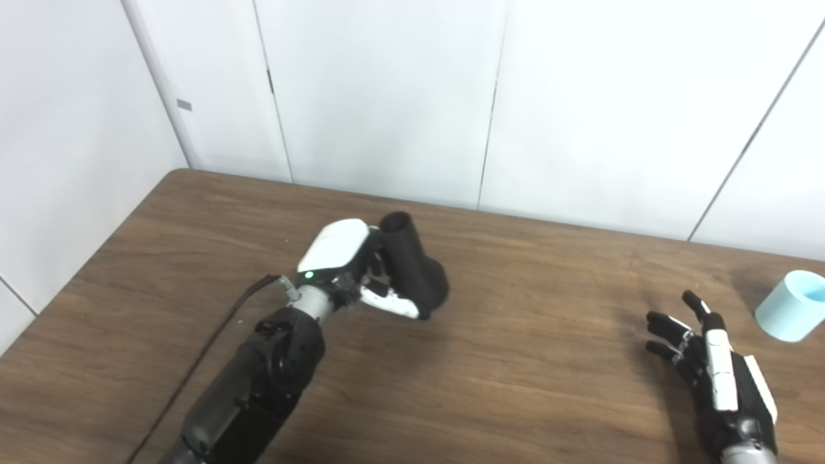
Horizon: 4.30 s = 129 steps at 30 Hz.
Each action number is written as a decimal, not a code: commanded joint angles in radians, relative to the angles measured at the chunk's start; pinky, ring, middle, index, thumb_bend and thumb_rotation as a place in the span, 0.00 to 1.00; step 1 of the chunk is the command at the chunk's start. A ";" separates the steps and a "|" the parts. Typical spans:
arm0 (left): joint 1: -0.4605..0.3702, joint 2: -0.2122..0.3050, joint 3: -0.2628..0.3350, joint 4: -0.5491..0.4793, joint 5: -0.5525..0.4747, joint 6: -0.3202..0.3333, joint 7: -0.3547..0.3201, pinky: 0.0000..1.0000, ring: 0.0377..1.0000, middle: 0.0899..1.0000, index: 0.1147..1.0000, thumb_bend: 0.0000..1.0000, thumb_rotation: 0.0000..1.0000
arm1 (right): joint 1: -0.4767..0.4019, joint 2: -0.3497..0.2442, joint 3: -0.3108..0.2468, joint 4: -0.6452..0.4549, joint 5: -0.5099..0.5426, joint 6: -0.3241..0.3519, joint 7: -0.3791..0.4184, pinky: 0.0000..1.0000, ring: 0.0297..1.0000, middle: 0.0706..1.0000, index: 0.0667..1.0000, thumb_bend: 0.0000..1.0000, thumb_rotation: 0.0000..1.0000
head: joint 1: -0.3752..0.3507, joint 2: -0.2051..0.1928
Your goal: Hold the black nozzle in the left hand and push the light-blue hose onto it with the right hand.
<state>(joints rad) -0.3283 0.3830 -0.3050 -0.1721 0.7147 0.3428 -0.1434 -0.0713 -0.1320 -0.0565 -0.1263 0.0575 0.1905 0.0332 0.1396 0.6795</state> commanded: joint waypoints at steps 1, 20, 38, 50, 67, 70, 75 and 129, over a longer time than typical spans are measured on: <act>-0.015 -0.009 -0.003 -0.049 0.030 -0.022 0.001 0.45 0.46 0.42 0.42 0.50 0.00 | -0.004 -0.006 0.011 -0.024 -0.008 -0.016 0.013 0.67 0.78 0.71 0.92 0.43 1.00 | -0.014 0.005; 0.058 -0.106 -0.103 -0.021 0.155 -0.107 -0.007 0.34 0.41 0.41 0.43 0.51 0.00 | -0.011 0.032 0.020 -0.068 -0.022 0.031 -0.002 0.64 0.75 0.71 0.93 0.47 1.00 | -0.119 0.057; 0.094 -0.129 -0.141 0.026 0.255 -0.146 -0.014 0.36 0.41 0.40 0.43 0.51 0.00 | -0.006 0.026 0.016 -0.076 -0.033 0.039 0.008 0.64 0.74 0.70 0.89 0.39 1.00 | -0.160 0.065; 0.098 -0.121 -0.136 0.028 0.258 -0.150 -0.026 0.36 0.42 0.41 0.43 0.51 0.00 | -0.007 0.040 -0.002 -0.135 -0.017 0.088 0.000 0.68 0.74 0.67 0.85 0.44 1.00 | -0.201 0.063; 0.117 -0.090 -0.103 0.034 0.231 -0.191 -0.030 0.39 0.42 0.41 0.44 0.50 0.00 | -0.141 -0.107 -0.145 -0.227 0.013 0.127 -0.012 0.63 0.68 0.67 0.68 0.56 0.18 | -0.373 0.031; 0.122 -0.087 -0.093 0.034 0.226 -0.204 -0.027 0.38 0.41 0.40 0.44 0.50 0.00 | -0.174 -0.145 -0.144 -0.257 -0.023 0.137 -0.014 0.61 0.69 0.69 0.68 0.59 0.12 | -0.399 0.027; 0.125 -0.089 -0.082 0.029 0.229 -0.197 -0.040 0.38 0.42 0.40 0.43 0.50 0.00 | -0.219 -0.234 -0.135 -0.262 -0.133 0.116 -0.013 0.58 0.69 0.71 0.67 0.61 0.15 | -0.427 0.021; 0.148 -0.096 -0.073 -0.006 0.260 -0.191 -0.082 0.38 0.42 0.42 0.43 0.51 0.00 | -0.593 -0.661 0.236 0.496 -0.734 0.005 0.274 0.71 0.83 0.85 0.79 0.99 0.12 | -0.526 0.030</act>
<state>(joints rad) -0.1930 0.2783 -0.3713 -0.1755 0.9642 0.1462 -0.2003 -0.6144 -0.7688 0.2045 0.3678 -0.6874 0.2254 0.3504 -0.3865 0.7087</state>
